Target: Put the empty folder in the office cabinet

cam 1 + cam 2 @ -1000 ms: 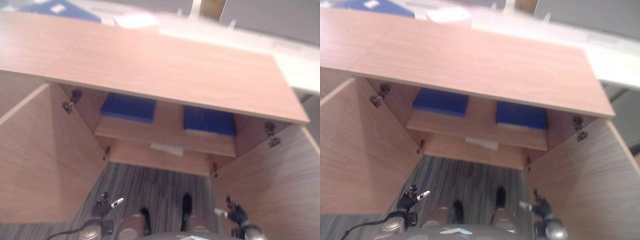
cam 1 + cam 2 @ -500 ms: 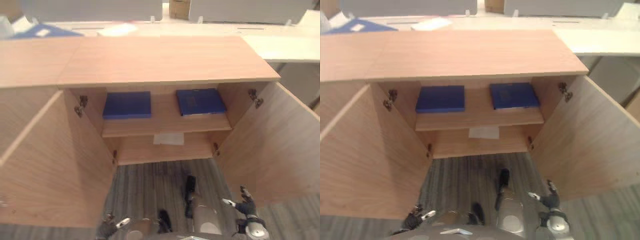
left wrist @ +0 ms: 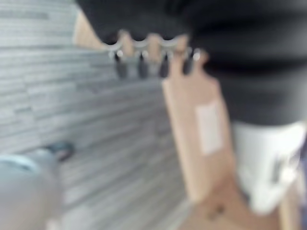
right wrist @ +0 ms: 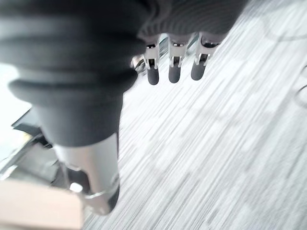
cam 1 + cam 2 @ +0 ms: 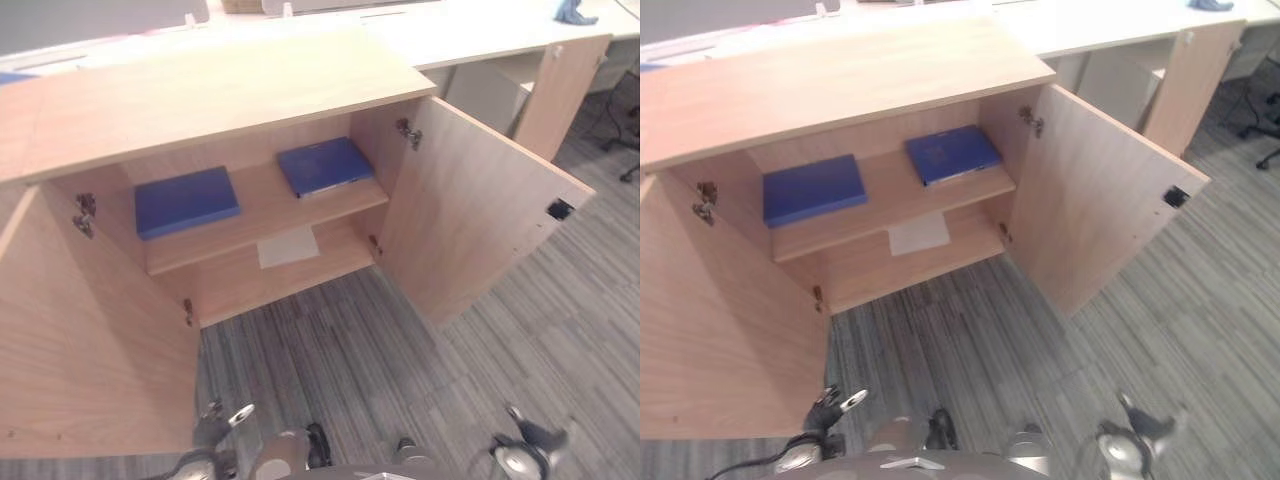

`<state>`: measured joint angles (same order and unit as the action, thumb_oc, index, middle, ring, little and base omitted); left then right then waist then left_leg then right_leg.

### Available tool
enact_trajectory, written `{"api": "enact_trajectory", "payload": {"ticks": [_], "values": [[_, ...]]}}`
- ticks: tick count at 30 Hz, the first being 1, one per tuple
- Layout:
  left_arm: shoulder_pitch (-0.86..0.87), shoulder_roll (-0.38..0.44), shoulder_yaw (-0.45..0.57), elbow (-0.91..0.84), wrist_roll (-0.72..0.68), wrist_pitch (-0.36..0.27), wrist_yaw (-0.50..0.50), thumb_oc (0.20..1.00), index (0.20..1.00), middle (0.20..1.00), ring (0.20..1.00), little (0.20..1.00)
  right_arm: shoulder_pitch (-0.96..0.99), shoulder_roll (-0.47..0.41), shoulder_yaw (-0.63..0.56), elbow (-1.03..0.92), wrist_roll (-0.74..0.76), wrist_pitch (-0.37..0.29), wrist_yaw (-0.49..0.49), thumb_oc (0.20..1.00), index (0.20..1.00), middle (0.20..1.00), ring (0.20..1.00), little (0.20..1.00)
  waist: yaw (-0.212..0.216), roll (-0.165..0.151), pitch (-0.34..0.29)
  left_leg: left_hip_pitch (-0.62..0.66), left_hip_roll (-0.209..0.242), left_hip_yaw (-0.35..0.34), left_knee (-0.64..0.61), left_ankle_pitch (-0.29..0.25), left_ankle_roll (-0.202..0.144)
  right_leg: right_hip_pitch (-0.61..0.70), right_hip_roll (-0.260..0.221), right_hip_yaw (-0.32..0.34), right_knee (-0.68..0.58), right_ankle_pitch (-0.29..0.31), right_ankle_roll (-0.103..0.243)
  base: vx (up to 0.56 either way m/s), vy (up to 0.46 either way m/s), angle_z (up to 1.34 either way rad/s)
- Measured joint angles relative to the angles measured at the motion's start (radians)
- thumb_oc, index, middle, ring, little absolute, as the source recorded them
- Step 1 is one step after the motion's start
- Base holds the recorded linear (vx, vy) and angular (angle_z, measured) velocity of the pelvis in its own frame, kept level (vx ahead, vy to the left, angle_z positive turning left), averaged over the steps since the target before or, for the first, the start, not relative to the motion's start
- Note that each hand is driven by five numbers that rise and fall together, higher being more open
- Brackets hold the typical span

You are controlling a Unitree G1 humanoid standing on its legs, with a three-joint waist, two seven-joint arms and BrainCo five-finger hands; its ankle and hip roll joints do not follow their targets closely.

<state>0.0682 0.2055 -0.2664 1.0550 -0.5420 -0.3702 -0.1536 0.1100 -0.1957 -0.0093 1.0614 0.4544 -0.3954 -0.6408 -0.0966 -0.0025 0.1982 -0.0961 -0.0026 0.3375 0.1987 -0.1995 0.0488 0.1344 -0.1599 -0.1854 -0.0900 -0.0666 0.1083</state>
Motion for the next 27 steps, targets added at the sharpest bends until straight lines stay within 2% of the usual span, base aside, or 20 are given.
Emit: {"api": "enact_trajectory", "payload": {"ticks": [1, 2, 3, 6, 7, 8, 9, 10, 11, 14, 20, 23, 27], "values": [[0.002, 0.047, 0.003, -0.004, 0.003, 0.001, -0.007, 1.000, 1.000, 1.000, 1.000, 1.000, 0.025, 0.011, 0.005, -0.005, 0.023, -0.009, -0.006, 1.000, 1.000, 1.000, 1.000, 1.000, -0.004, -0.086, -0.011, 0.012, -0.017, 0.057, 0.042, -0.011, 0.032, 0.046, -0.065, -0.021, 0.004, 0.039, -0.007, 0.02, -0.045, 0.01], [0.002, 0.047, 0.003, -0.004, 0.003, 0.001, -0.007, 1.000, 1.000, 1.000, 1.000, 1.000, 0.025, 0.011, 0.005, -0.005, 0.023, -0.009, -0.006, 1.000, 1.000, 1.000, 1.000, 1.000, -0.004, -0.086, -0.011, 0.012, -0.017, 0.057, 0.042, -0.011, 0.032, 0.046, -0.065, -0.021, 0.004, 0.039, -0.007, 0.06, -0.121, 0.33], [-0.016, 0.022, -0.004, 0.034, 0.001, 0.020, -0.004, 1.000, 1.000, 1.000, 1.000, 1.000, 0.031, -0.014, -0.034, 0.006, 0.064, -0.016, -0.002, 1.000, 1.000, 1.000, 1.000, 1.000, -0.022, -0.040, -0.004, -0.017, 0.029, 0.003, 0.052, 0.058, 0.005, 0.057, -0.003, -0.020, 0.005, 0.046, -0.001, 0.09, -0.163, 0.48], [0.019, 0.029, -0.006, 0.003, 0.016, 0.041, -0.007, 1.000, 1.000, 1.000, 1.000, 1.000, 0.013, -0.025, -0.047, 0.003, 0.093, -0.037, 0.019, 1.000, 1.000, 1.000, 1.000, 1.000, -0.004, -0.045, -0.008, -0.029, 0.031, -0.034, -0.002, 0.116, -0.028, 0.048, 0.031, -0.016, 0.005, 0.060, -0.009, 0.09, -0.171, 0.65], [0.033, 0.035, -0.003, 0.018, 0.027, 0.057, -0.004, 1.000, 1.000, 1.000, 1.000, 1.000, -0.005, -0.027, -0.059, 0.007, 0.115, -0.045, 0.038, 1.000, 1.000, 1.000, 1.000, 1.000, 0.005, -0.072, -0.024, -0.013, 0.023, -0.020, -0.027, 0.131, -0.034, 0.017, 0.010, -0.027, -0.002, 0.050, -0.039, 0.05, -0.132, 0.20], [0.049, 0.041, 0.002, 0.039, 0.045, 0.070, -0.004, 1.000, 1.000, 1.000, 1.000, 1.000, -0.043, -0.034, -0.075, 0.013, 0.123, -0.058, 0.060, 1.000, 1.000, 1.000, 1.000, 1.000, 0.029, -0.068, -0.024, -0.040, 0.040, -0.016, 0.113, 0.098, -0.014, 0.015, 0.002, -0.059, -0.003, 0.061, -0.052, 0.06, -0.159, -0.05], [0.081, 0.045, 0.003, 0.055, 0.057, 0.088, -0.005, 1.000, 1.000, 1.000, 1.000, 1.000, -0.060, -0.059, -0.074, 0.009, 0.138, -0.067, 0.084, 1.000, 1.000, 1.000, 1.000, 1.000, 0.039, -0.040, -0.032, -0.017, 0.074, -0.018, 0.179, 0.054, -0.035, 0.024, 0.023, -0.074, -0.002, 0.060, -0.051, 0.03, -0.098, -0.14], [0.081, 0.045, 0.003, 0.055, 0.057, 0.088, -0.005, 1.000, 1.000, 1.000, 1.000, 1.000, -0.060, -0.059, -0.074, 0.009, 0.138, -0.067, 0.084, 1.000, 1.000, 1.000, 1.000, 1.000, 0.039, -0.040, -0.032, -0.017, 0.074, -0.018, 0.179, 0.054, -0.035, 0.024, 0.023, -0.074, -0.002, 0.060, -0.051, 0.03, -0.099, 0.19], [0.098, 0.056, 0.002, 0.057, 0.061, 0.094, -0.005, 1.000, 1.000, 1.000, 1.000, 1.000, -0.071, -0.081, -0.078, 0.016, 0.157, -0.066, 0.108, 1.000, 1.000, 1.000, 1.000, 1.000, 0.038, -0.013, -0.045, 0.022, 0.074, -0.053, 0.105, 0.015, -0.052, 0.044, 0.049, -0.074, 0.005, 0.073, -0.033, 0.02, -0.079, 0.43], [0.119, 0.094, 0.004, 0.062, 0.083, 0.089, -0.007, 1.000, 1.000, 1.000, 1.000, 1.000, -0.091, -0.088, -0.085, 0.039, 0.198, -0.065, 0.156, 1.000, 1.000, 1.000, 1.000, 1.000, 0.049, -0.029, -0.055, 0.087, 0.036, -0.070, -0.057, 0.113, -0.048, 0.038, 0.032, -0.080, 0.005, 0.091, -0.026, 0.01, -0.098, 0.30], [0.125, 0.097, 0.020, 0.061, 0.135, 0.092, -0.017, 1.000, 1.000, 1.000, 1.000, 1.000, -0.107, -0.092, -0.105, 0.051, 0.290, -0.031, 0.265, 1.000, 1.000, 1.000, 1.000, 1.000, 0.053, -0.033, -0.053, 0.164, 0.028, -0.078, -0.250, 0.217, -0.053, 0.044, 0.050, -0.095, 0.006, 0.093, -0.034, 0.04, -0.155, 0.07], [0.122, 0.099, 0.033, 0.042, 0.148, 0.097, -0.016, 1.000, 1.000, 1.000, 1.000, 1.000, -0.109, -0.119, -0.125, 0.051, 0.337, -0.010, 0.285, 1.000, 1.000, 1.000, 1.000, 1.000, 0.050, -0.036, -0.047, 0.180, 0.029, -0.082, -0.286, 0.240, -0.055, 0.044, 0.056, -0.099, 0.005, 0.093, -0.034, 0.01, -0.168, 0.03], [0.122, 0.114, 0.022, 0.026, 0.176, 0.110, -0.016, 1.000, 1.000, 1.000, 1.000, 1.000, -0.128, -0.202, -0.158, 0.041, 0.354, 0.020, 0.305, 1.000, 1.000, 1.000, 1.000, 1.000, 0.048, -0.027, -0.040, 0.168, 0.029, -0.086, -0.286, 0.251, -0.061, 0.031, 0.056, -0.097, 0.003, 0.094, -0.032, -0.05, -0.128, 0.00]]}}
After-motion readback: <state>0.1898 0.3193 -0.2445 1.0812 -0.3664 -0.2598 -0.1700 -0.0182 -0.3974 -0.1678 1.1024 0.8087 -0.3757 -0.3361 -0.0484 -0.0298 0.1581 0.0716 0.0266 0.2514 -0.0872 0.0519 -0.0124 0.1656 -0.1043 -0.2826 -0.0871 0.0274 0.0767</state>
